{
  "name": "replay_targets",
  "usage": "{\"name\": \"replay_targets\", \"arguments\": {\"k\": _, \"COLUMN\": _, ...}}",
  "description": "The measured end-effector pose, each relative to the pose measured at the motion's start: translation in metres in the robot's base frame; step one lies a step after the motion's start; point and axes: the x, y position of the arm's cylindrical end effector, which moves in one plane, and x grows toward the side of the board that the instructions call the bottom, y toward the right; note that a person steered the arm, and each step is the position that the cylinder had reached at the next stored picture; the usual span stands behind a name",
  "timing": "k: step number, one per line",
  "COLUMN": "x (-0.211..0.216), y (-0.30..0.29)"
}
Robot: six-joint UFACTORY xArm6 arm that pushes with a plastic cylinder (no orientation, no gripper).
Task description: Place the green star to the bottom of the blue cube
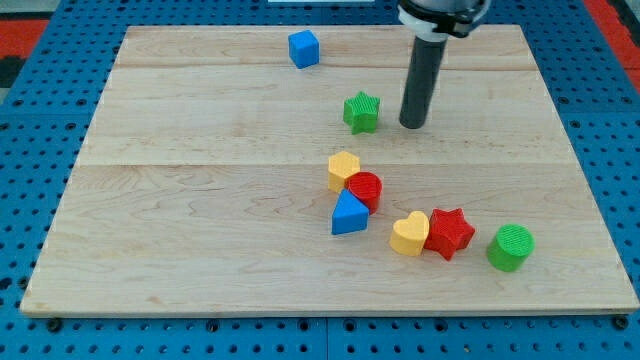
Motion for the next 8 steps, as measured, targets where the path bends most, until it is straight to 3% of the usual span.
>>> {"name": "replay_targets", "arguments": {"k": 1, "x": 0.005, "y": -0.052}}
{"name": "replay_targets", "arguments": {"k": 2, "x": -0.021, "y": -0.096}}
{"name": "replay_targets", "arguments": {"k": 4, "x": -0.014, "y": -0.108}}
{"name": "replay_targets", "arguments": {"k": 6, "x": -0.026, "y": -0.192}}
{"name": "replay_targets", "arguments": {"k": 7, "x": -0.05, "y": -0.112}}
{"name": "replay_targets", "arguments": {"k": 8, "x": -0.048, "y": -0.098}}
